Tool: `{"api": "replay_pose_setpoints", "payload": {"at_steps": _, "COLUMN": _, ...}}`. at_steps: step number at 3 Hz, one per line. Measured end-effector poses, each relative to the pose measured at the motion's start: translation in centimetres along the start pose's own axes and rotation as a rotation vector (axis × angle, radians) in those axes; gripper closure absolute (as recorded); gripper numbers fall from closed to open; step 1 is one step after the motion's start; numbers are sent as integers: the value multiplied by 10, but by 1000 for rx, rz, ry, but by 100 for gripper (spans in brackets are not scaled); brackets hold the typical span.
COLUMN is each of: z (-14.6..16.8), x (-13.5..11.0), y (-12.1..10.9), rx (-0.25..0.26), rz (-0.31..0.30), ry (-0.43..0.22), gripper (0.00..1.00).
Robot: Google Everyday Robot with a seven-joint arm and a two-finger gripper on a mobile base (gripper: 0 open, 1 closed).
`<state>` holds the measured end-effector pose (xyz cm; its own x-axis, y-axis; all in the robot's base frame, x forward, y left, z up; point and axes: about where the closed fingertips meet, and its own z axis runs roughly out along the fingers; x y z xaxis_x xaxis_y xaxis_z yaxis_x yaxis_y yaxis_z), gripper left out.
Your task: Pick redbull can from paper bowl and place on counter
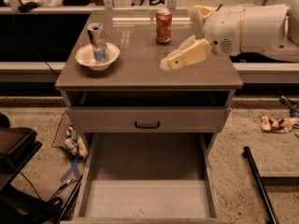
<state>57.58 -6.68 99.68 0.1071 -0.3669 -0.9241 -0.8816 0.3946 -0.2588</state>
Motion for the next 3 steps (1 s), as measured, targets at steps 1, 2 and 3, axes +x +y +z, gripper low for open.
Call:
{"api": "replay_pose_setpoints", "payload": {"at_steps": 1, "z": 57, "x": -5, "y": -18, "rx": -20, "rz": 32, "ry": -90, "gripper": 0}}
{"api": "replay_pose_setpoints", "payload": {"at_steps": 2, "z": 133, "x": -16, "y": -33, "rx": -73, "rz": 66, "ry": -179, "gripper": 0}}
{"api": "replay_pose_setpoints", "payload": {"at_steps": 3, "z": 201, "x": -26, "y": -37, "rx": -138, "rz": 102, "ry": -223, "gripper": 0}}
